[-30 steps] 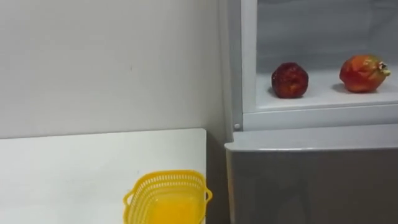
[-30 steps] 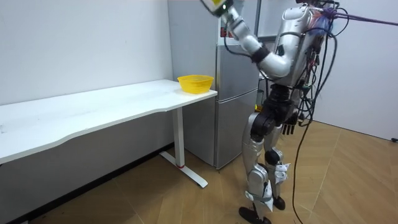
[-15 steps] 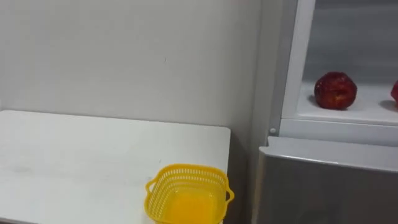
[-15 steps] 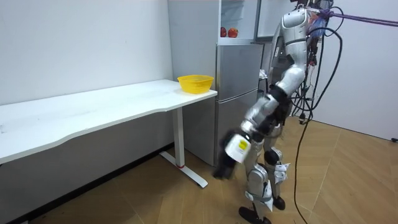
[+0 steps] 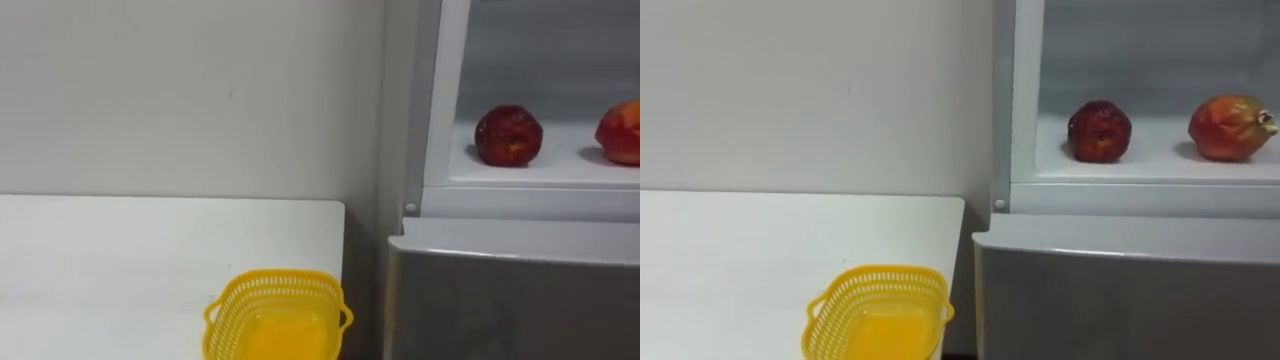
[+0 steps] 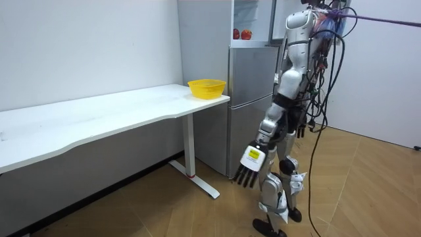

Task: Retrieve from the upper fridge

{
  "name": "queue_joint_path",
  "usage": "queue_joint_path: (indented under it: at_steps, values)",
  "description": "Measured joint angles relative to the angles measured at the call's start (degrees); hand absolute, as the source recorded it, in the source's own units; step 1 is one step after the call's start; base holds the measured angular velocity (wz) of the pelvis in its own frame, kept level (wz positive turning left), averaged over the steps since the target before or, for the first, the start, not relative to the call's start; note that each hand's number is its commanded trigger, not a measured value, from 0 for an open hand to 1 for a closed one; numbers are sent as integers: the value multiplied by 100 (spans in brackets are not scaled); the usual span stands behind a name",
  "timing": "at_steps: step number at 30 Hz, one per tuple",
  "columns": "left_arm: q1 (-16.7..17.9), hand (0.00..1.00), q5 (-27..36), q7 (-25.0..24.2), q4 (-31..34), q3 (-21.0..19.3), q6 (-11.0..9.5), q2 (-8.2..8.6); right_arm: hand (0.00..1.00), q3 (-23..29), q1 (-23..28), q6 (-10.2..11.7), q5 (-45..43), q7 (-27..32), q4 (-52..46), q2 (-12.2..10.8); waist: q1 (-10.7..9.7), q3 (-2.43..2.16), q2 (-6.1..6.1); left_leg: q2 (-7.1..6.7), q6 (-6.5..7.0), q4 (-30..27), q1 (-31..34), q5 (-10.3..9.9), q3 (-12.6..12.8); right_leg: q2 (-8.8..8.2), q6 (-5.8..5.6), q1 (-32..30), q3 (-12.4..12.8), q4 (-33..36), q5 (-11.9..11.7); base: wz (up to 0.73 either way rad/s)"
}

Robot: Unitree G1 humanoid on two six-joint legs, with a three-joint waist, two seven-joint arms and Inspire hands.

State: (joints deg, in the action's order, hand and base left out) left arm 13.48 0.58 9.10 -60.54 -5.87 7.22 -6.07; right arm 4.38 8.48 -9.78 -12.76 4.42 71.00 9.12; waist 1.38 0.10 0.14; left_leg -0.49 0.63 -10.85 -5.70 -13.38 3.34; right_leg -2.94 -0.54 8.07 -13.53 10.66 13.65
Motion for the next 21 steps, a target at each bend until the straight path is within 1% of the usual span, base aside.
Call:
queue_joint_path:
  at_steps: [1, 2, 4, 6, 8, 9, 10, 11, 13, 15, 16, 17, 18, 19, 20, 21]
  values:
    - [-35, 0, -27, -37, 10, 63, 0, -7, 0, 0, 3, 15, 124, 41, -2, -30, -86, -10, -16, 7, 1, -6, -6, 0, 57, 7, -2, -20, 54, 1, -2, -18]
    - [-61, 0, -27, -73, 12, 67, -1, -10, 0, -5, 3, 25, 197, 65, -7, -43, -111, -11, -22, 10, 1, -7, -10, 1, 84, 10, -4, -29, 79, 0, -5, -20]
    - [-187, 0, -13, -144, -25, 217, -4, -67, 0, 14, 42, 38, 649, 149, -202, -66, -209, -6, -24, 10, 2, -40, 22, 0, 130, 8, -9, -99, 162, 7, -23, -22]
    - [-282, 0, 48, -241, -54, 292, -6, -112, 0, 27, 67, 107, 991, 264, -415, -76, -279, -10, -22, 10, 2, -44, 31, 0, 145, 13, -12, -137, 231, 4, -39, -23]
    - [-306, 0, 428, -247, -59, 303, -14, -117, 0, 39, 104, 203, 1379, 388, -655, -106, -289, -9, -9, 21, 2, -43, 11, 0, 251, 21, -14, -169, 315, 4, -52, -24]
    - [-284, 0, 685, -257, -59, 279, -24, -101, 0, 100, 113, 297, 1517, 443, -799, -153, -272, -15, -4, 35, 2, -38, -2, 0, 311, 36, -13, -201, 390, 12, -67, -32]
    - [-290, 0, 793, -336, -59, 246, -37, -93, 0, 161, 163, 315, 1536, 479, -1096, -222, -252, -25, 18, 71, 2, -34, -3, 0, 379, 51, 1, -230, 419, 11, -95, -31]
    - [-283, 0, 801, -371, -53, 243, -52, -96, 0, 162, 199, 339, 1511, 486, -1265, -250, -266, -28, 22, 70, 2, -34, 1, 0, 399, 54, 6, -236, 421, 11, -103, -19]
    - [-269, 0, 907, -479, -48, 284, -114, -123, 0, 138, 343, 456, 1438, 554, -1946, -311, -345, -16, 31, 72, 1, -13, 8, 0, 403, 66, 10, -248, 417, 8, -112, -2]
    - [-273, 0, 1029, -514, -11, 321, -164, -112, 0, 131, 468, 494, 1413, 632, -2512, -313, -374, -23, 59, 77, 1, 3, 3, 0, 415, 72, 12, -265, 420, 12, -119, 2]
    - [-265, 0, 1250, -534, -25, 340, -231, -110, 0, 133, 536, 502, 1359, 675, -2930, -313, -366, -28, 86, 86, 1, 3, 10, 0, 435, 82, 17, -296, 481, 29, -127, -9]
    - [-258, 0, 1362, -552, -40, 340, -253, -107, 0, 136, 576, 494, 1320, 699, -3182, -313, -351, -26, 105, 94, 1, 4, 12, 0, 456, 94, 20, -315, 526, 36, -135, -19]
    - [-250, 0, 1533, -581, -100, 334, -266, -106, 0, 134, 681, 495, 1237, 755, -3770, -314, -308, -22, 133, 106, 1, 10, 19, 0, 464, 108, 28, -337, 548, 29, -153, -18]
    - [-250, 0, 1600, -582, -139, 306, -267, -106, 0, 135, 759, 511, 1232, 823, -4314, -314, -323, -25, 150, 112, 1, 11, 24, -1, 465, 114, 31, -346, 551, 3, -157, -13]
    - [-241, 0, 1642, -582, -140, 303, -270, -110, 0, 136, 789, 530, 1205, 873, -4545, -315, -357, -26, 151, 113, 1, 12, 24, -1, 465, 114, 32, -353, 554, -2, -156, 0]
    - [-216, 0, 1705, -582, -139, 303, -277, -111, 0, 133, 818, 637, 1097, 983, -4917, -315, -398, -28, 151, 113, 1, 23, 30, -3, 460, 114, 29, -356, 553, -2, -153, 4]
